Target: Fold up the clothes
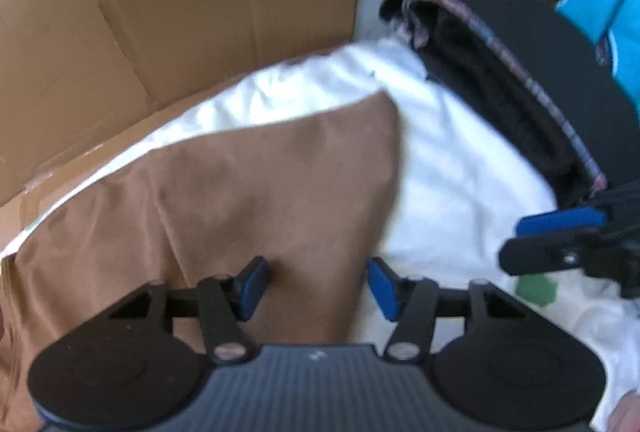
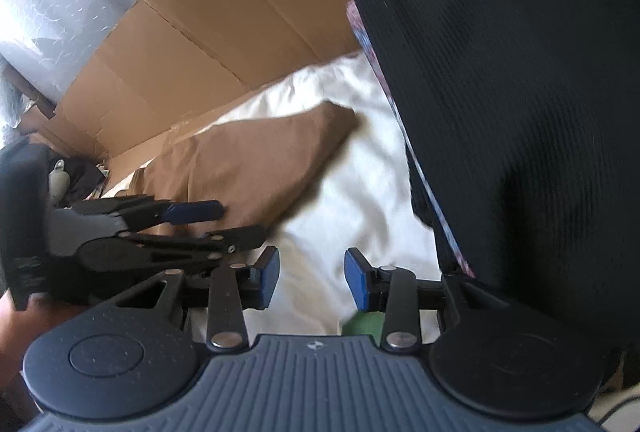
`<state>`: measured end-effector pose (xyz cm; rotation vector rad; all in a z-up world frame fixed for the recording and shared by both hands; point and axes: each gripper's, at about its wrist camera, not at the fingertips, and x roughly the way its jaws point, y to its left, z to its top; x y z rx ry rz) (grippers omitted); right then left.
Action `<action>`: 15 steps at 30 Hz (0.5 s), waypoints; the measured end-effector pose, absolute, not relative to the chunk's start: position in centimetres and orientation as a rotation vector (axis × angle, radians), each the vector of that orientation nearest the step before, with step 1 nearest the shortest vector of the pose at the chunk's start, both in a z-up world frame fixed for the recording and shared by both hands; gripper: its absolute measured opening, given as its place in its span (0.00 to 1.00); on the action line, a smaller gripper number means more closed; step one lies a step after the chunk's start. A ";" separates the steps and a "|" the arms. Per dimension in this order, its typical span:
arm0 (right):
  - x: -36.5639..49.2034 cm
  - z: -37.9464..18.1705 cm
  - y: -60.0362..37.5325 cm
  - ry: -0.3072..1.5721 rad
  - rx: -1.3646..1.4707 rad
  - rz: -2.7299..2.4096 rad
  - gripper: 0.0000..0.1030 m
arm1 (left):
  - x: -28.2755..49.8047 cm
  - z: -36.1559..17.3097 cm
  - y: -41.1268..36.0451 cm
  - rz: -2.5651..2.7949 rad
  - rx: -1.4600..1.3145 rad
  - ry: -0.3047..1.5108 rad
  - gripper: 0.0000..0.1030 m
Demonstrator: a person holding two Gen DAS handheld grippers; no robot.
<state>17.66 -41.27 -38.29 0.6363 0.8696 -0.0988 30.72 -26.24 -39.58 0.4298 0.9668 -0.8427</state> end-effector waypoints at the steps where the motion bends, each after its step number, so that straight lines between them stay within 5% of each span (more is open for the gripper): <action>1: 17.6 -38.4 -41.2 0.875 0.640 -0.097 0.44 | 30.8 -39.7 -26.3 -0.839 0.437 0.972 0.56; 4: 18.0 -38.5 -40.5 0.878 0.638 -0.084 0.47 | 31.2 -40.2 -26.4 -0.829 0.458 0.989 0.41; 6: 18.2 -38.6 -40.4 0.869 0.643 -0.080 0.48 | 31.9 -39.9 -25.9 -0.838 0.411 1.005 0.12; 7: 18.3 -38.7 -40.4 0.867 0.646 -0.080 0.48 | 32.2 -39.7 -25.7 -0.842 0.387 1.013 0.08; 15: 19.3 -38.8 -39.9 0.841 0.654 -0.051 0.50 | 36.1 -37.3 -21.3 -0.851 0.059 1.017 0.05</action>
